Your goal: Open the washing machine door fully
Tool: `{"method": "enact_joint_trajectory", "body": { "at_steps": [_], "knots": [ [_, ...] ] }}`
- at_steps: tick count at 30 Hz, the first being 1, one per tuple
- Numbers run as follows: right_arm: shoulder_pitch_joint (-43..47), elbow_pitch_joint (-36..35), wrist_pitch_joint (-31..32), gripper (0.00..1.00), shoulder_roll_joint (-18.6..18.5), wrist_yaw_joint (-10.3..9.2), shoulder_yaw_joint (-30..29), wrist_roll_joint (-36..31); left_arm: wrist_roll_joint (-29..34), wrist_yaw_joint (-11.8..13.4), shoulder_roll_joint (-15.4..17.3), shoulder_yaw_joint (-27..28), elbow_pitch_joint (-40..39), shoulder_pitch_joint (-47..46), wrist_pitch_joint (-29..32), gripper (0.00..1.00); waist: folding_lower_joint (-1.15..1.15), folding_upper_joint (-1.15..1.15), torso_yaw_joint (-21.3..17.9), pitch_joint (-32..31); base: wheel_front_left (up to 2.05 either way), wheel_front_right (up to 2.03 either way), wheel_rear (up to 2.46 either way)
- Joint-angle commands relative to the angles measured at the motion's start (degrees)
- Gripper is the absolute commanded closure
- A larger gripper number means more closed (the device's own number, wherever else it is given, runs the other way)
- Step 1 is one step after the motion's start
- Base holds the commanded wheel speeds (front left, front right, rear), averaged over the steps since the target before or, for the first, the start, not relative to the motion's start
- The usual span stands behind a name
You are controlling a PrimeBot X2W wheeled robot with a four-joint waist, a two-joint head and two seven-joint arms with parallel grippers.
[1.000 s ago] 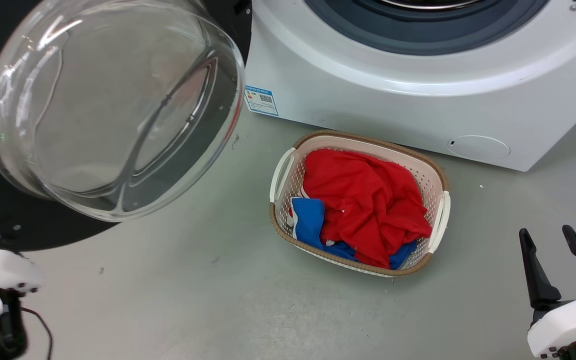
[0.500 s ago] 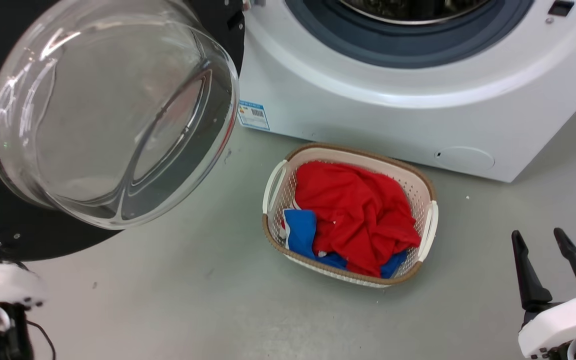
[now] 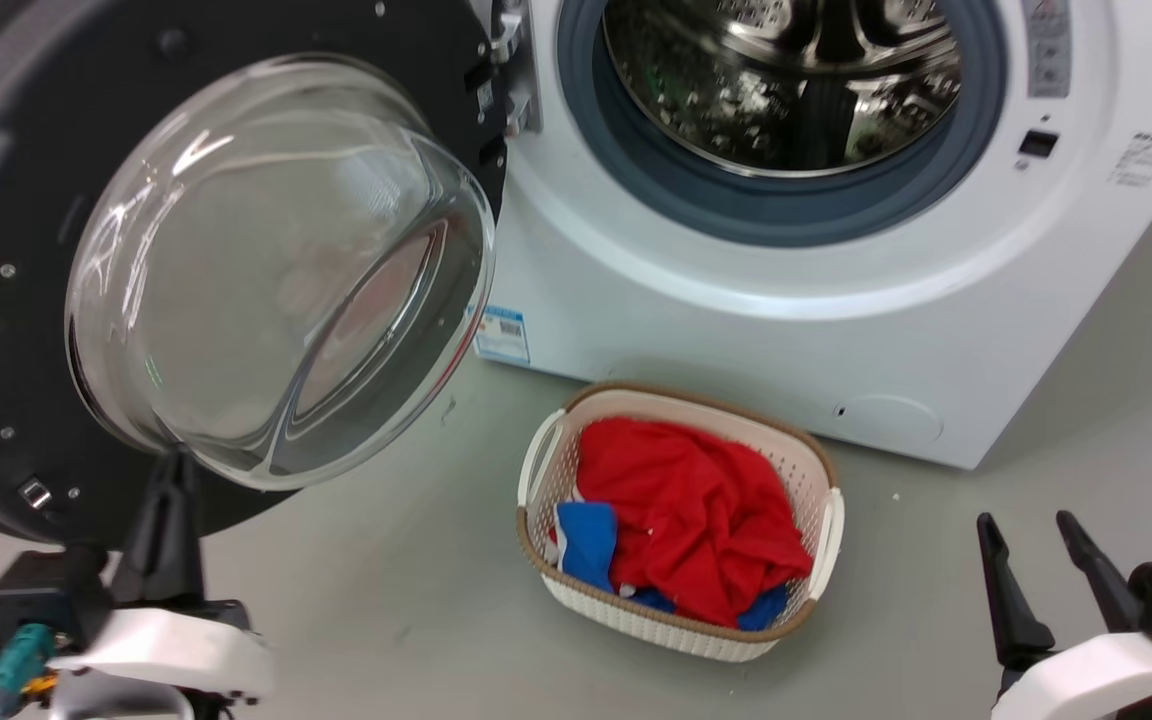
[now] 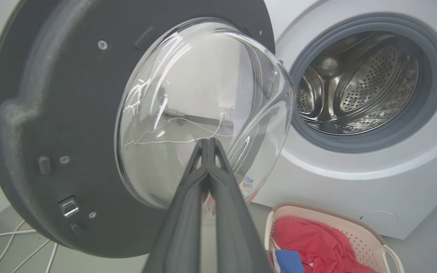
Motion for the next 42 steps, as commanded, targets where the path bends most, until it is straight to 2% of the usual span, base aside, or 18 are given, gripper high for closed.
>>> {"method": "enact_joint_trajectory", "body": {
  "at_steps": [1, 6, 11, 12, 15, 16, 20, 27, 42],
  "knots": [
    [0.8, 0.0, 0.0, 0.00, 0.4, 0.00, 0.2, -0.5, 0.8, -0.3, 0.1, -0.6, -0.7, -0.7, 0.2, 1.00, 0.00, 0.00, -0.9, -1.8, 0.00, 0.00, 0.00],
    [1.7, 0.5, -1.1, 0.00, 0.9, 0.00, 0.9, -0.4, 3.3, -2.2, -0.4, -5.2, -3.1, -3.2, 1.7, 1.00, 0.00, 0.00, -3.1, -4.0, 0.00, 0.00, 0.00],
    [1.0, 0.5, -1.4, 0.00, 1.2, 0.00, 2.0, -0.4, 4.6, -4.6, -2.4, -9.5, -2.2, -6.0, 2.7, 1.00, 0.00, 0.00, -7.2, -5.0, 0.00, 0.00, 0.00],
    [0.7, 0.5, -1.5, 0.00, 1.3, 0.00, 2.3, -0.5, 4.6, -4.9, -3.0, -10.2, -1.4, -6.2, 2.8, 0.93, 0.00, 0.00, -8.2, -5.2, 0.00, 0.00, 0.00],
    [0.1, 0.7, -1.6, 0.00, 1.4, 0.00, 3.0, -0.6, 4.5, -5.5, -4.7, -11.3, 1.0, -6.9, 2.1, 0.42, 0.00, 0.00, -10.8, -5.6, 0.00, 0.00, 0.00],
    [0.1, 0.8, -1.5, 0.00, 1.4, 0.00, 3.2, -0.8, 4.3, -5.4, -5.4, -11.4, 1.9, -6.9, 1.9, 0.01, 0.00, 0.00, -11.7, -5.7, 0.00, 0.00, 0.00],
    [0.0, 0.5, -1.7, 0.00, 1.4, 0.00, 3.4, -0.9, 4.5, -5.2, -6.9, -11.8, 5.3, -6.4, 0.7, 0.00, 0.00, 0.00, -14.2, -6.1, 0.00, 0.00, 0.00],
    [1.4, -0.6, -2.6, 0.00, 0.9, 0.00, 3.3, -0.4, 5.2, -5.3, -7.6, -11.0, 11.0, -4.2, -0.8, 0.00, 0.00, 0.00, -16.7, -6.9, 0.00, 0.00, 0.00],
    [3.8, -2.6, -3.3, 0.00, 1.2, 0.00, 3.7, -1.4, 9.1, -6.2, -8.3, -5.2, 14.7, 1.2, -1.6, 0.00, 0.00, 0.00, -17.1, -8.3, 0.00, 0.00, 0.00]
  ]
}}
